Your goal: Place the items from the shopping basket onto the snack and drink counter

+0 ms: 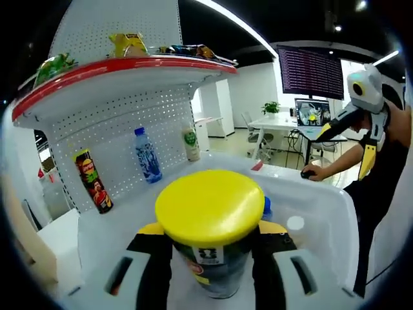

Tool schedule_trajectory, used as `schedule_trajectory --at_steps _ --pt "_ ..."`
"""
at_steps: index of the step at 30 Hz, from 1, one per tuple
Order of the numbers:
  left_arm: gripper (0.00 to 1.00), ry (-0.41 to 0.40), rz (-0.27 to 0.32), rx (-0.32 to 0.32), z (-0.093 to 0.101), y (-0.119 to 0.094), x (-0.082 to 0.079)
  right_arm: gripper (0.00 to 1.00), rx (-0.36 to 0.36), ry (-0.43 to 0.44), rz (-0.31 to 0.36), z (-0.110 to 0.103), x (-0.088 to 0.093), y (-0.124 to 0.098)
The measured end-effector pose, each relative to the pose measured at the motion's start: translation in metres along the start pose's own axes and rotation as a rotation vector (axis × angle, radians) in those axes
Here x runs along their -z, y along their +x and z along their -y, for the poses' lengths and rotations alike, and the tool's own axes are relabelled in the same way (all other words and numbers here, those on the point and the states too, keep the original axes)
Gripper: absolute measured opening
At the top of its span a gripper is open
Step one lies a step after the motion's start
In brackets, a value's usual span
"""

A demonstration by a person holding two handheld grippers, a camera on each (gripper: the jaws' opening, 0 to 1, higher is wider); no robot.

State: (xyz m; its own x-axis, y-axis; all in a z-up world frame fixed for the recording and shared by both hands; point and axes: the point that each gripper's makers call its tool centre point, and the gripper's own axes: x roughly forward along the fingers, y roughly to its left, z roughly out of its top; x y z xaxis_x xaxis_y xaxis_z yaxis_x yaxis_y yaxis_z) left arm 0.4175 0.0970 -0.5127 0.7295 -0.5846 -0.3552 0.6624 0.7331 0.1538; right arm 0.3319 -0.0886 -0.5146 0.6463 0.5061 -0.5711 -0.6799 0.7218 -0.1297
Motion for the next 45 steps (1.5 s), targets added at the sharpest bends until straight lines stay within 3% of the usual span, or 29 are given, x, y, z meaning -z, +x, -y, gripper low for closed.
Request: schedule_trajectory --at_steps 11,18,22,29,38,45 --pt "0.50 0.009 0.024 0.022 -0.036 -0.003 -0.022 0.78 0.038 0.010 0.007 0.001 -0.018 0.015" --pt "0.50 0.064 0.035 0.017 -0.069 -0.007 -0.032 0.78 0.062 0.022 0.021 0.001 -0.035 0.027" --pt "0.50 0.036 0.055 0.022 -0.086 -0.008 -0.040 0.78 0.079 0.017 0.030 0.000 -0.043 0.033" --pt "0.49 0.015 0.104 0.047 -0.098 -0.010 -0.058 0.78 0.086 -0.005 0.029 -0.003 -0.052 0.040" --pt "0.49 0.023 0.116 0.085 -0.095 -0.012 -0.062 0.78 0.081 -0.010 0.028 -0.009 -0.060 0.052" --pt "0.48 0.035 0.166 0.090 -0.102 -0.022 -0.078 0.78 0.074 -0.024 0.026 -0.010 -0.067 0.059"
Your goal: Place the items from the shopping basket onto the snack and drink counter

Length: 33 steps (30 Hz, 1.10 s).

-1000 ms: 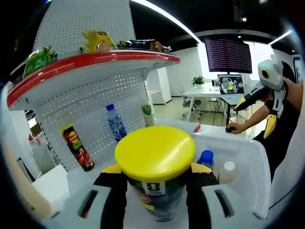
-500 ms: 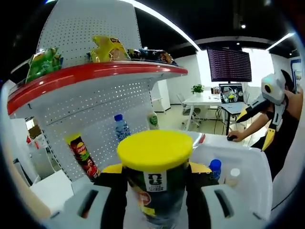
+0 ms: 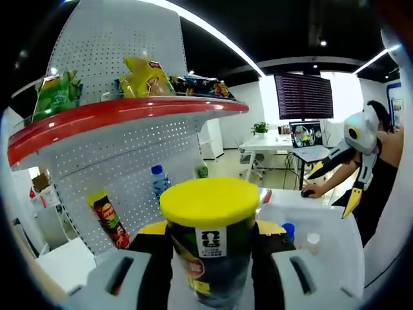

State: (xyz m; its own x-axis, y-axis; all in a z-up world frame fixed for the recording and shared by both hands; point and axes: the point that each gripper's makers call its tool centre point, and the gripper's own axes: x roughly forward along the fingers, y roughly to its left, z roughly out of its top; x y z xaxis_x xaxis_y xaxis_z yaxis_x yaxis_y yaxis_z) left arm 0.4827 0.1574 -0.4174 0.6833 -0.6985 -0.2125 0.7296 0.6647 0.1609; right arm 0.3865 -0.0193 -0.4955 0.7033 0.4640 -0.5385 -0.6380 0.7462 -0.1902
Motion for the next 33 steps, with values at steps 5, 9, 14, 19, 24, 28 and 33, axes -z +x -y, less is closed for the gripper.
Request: schedule_trajectory --at_steps 5,9,14,19,24,28,33 --pt "0.48 0.000 0.039 -0.023 -0.015 -0.005 -0.013 0.78 -0.005 -0.008 0.006 -0.002 -0.007 0.006" --pt "0.48 -0.005 0.057 -0.047 -0.031 -0.004 -0.016 0.78 -0.009 -0.017 0.007 -0.004 -0.010 0.011" --pt "0.48 -0.020 0.082 -0.069 -0.051 -0.002 -0.016 0.78 -0.017 -0.043 0.009 -0.004 -0.015 0.014" --pt "0.48 -0.025 0.101 -0.087 -0.069 0.003 -0.014 0.78 -0.022 -0.056 -0.002 -0.007 -0.017 0.019" --pt "0.48 -0.029 0.109 -0.094 -0.086 0.011 -0.009 0.78 -0.014 -0.059 -0.015 -0.004 -0.017 0.021" --pt "0.48 -0.019 0.095 -0.095 -0.098 0.019 -0.001 0.78 -0.007 -0.062 -0.023 -0.001 -0.017 0.021" --pt "0.48 -0.046 0.074 -0.101 -0.109 0.026 0.012 0.78 0.003 -0.056 -0.027 0.002 -0.016 0.022"
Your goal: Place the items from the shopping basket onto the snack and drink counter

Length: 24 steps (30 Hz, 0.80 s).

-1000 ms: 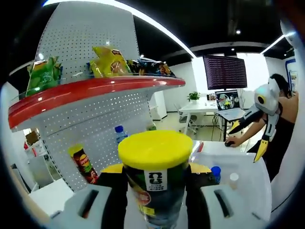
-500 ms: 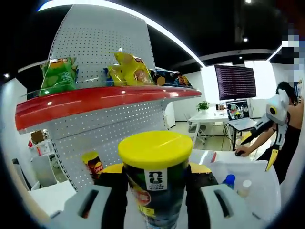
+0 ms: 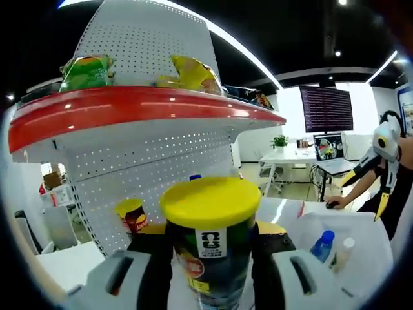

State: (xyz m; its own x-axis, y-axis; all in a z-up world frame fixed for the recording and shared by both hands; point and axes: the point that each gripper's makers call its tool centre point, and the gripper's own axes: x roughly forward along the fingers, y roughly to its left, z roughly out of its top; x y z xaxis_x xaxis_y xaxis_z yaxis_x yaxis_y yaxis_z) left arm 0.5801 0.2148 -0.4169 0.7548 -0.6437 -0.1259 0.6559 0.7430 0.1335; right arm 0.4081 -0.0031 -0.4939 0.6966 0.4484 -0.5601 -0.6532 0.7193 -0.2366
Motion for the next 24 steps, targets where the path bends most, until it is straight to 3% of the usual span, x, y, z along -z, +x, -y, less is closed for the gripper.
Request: schedule_trajectory --at_steps 16,24 --pt "0.49 -0.003 -0.018 -0.027 -0.033 0.024 0.043 0.78 0.015 -0.018 -0.038 0.001 0.003 0.008" --pt "0.49 -0.028 0.004 -0.046 -0.038 0.031 0.049 0.78 0.034 -0.016 -0.044 0.005 0.003 0.007"
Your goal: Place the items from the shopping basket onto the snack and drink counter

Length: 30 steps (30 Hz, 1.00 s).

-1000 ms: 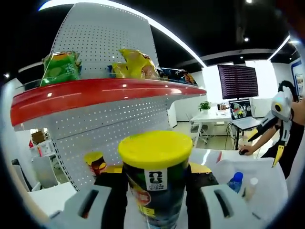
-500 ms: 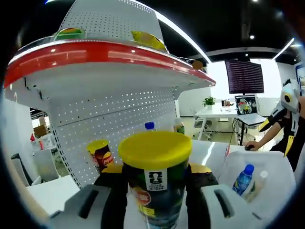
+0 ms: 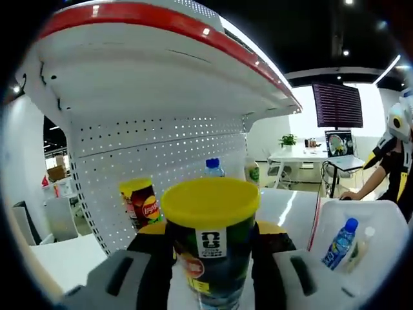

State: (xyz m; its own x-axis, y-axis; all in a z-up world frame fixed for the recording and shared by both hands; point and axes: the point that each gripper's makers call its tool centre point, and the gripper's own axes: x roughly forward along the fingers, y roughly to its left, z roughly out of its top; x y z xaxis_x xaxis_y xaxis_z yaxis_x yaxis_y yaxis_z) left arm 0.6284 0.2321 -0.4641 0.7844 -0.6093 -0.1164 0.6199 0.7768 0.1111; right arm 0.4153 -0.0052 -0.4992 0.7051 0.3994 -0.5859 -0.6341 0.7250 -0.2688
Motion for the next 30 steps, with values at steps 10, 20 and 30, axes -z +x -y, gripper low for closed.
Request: schedule_trajectory --at_steps 10,20,30 --pt "0.49 -0.044 -0.004 -0.002 -0.014 0.008 0.018 0.78 0.020 0.017 -0.011 0.003 0.006 -0.002" --pt "0.49 -0.050 0.017 -0.006 -0.015 0.008 0.021 0.79 0.031 0.024 -0.011 0.006 0.007 -0.005" --pt "0.49 -0.072 0.049 0.000 -0.015 0.004 0.023 0.77 0.028 0.008 -0.019 0.004 0.010 -0.003"
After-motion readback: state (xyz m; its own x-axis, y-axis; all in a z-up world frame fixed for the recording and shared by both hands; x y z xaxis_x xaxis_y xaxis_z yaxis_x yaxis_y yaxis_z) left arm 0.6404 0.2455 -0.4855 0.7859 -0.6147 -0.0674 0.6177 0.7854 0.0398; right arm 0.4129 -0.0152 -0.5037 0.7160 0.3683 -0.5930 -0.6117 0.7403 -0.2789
